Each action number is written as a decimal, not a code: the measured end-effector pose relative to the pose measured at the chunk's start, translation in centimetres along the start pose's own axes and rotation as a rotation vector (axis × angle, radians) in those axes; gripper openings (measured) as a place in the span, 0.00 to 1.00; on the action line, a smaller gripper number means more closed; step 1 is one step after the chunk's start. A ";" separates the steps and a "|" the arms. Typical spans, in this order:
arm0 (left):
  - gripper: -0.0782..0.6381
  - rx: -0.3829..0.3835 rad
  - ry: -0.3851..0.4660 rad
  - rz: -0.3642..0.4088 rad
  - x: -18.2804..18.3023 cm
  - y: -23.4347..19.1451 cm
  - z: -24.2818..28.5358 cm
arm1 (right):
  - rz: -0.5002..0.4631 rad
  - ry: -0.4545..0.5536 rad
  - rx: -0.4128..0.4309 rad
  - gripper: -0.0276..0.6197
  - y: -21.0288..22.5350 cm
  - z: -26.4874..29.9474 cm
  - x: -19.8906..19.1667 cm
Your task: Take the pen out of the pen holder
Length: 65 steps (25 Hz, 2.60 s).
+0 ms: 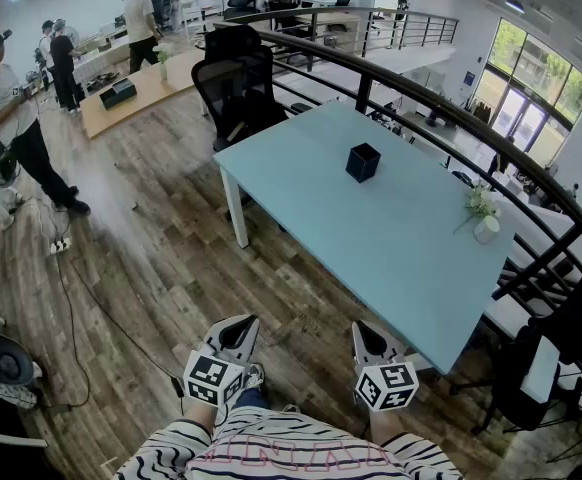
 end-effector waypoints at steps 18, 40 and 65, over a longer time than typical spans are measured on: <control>0.35 -0.137 0.010 0.030 2.3 -6.2 5.1 | 0.104 0.072 -0.157 0.33 1.3 5.5 3.3; 0.35 -0.337 -0.044 0.136 7.7 -25.4 13.4 | 0.237 0.095 -0.366 0.33 -3.2 20.5 9.7; 0.35 -0.350 -0.067 0.131 14.9 -24.1 31.4 | 0.236 0.061 -0.362 0.33 13.4 27.9 15.3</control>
Point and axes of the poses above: the fingertips, and each gripper's own axes: z forward along the fingers, y to its right, x out of its top, the point moved 4 cm from there along -z, backward along the fingers, and after that the axes turned 11 degrees about -y, right-handed, at the moved point
